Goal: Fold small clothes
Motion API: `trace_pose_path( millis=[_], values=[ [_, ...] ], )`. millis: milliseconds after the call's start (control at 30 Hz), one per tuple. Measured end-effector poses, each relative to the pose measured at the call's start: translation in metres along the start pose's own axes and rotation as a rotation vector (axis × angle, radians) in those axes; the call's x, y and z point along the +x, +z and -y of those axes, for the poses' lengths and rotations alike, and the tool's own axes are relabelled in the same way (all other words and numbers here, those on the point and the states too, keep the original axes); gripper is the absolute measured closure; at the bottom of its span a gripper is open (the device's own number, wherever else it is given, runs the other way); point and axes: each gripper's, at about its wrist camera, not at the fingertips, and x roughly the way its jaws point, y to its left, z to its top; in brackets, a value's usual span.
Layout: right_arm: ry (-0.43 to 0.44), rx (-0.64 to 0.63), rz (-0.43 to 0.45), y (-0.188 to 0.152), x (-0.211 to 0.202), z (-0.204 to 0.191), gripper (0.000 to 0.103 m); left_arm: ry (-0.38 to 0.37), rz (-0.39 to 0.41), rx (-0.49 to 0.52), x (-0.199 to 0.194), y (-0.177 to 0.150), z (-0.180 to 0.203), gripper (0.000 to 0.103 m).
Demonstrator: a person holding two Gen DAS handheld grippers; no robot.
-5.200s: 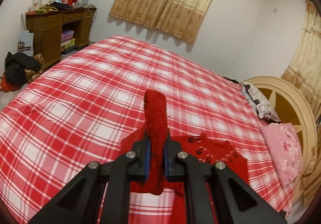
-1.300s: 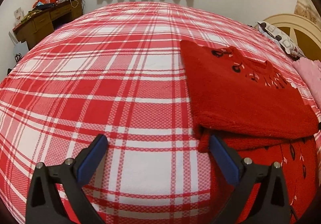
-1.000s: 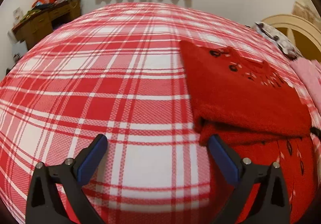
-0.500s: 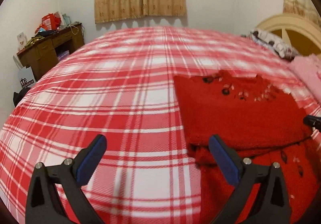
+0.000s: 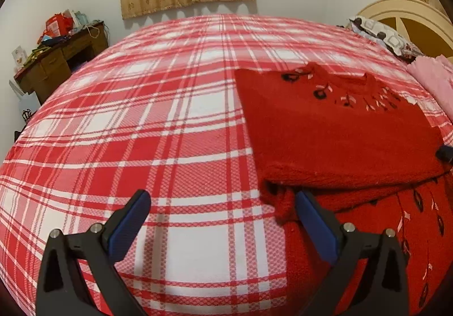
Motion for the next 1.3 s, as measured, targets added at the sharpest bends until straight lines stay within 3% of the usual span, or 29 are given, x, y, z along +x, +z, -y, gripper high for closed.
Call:
trace_pose_path(
  millis=[267,567,833,1300],
  values=[
    [0.053,0.109,0.052,-0.010,-0.015,0.013,0.058,0.012,0.012,0.001,-0.017,-0.011,0.000,0.000],
    [0.074,0.098,0.061,-0.011,-0.026,0.004,0.047,-0.008,0.017,-0.005,-0.032,-0.021,0.004,0.000],
    [0.087,0.081,0.007,-0.036,-0.038,-0.009,0.046,-0.028,0.028,0.006,-0.049,-0.027,0.009,0.000],
    [0.116,0.127,0.016,-0.062,-0.058,-0.008,0.044,-0.052,0.037,0.026,-0.070,-0.043,0.022,0.000]
  ],
)
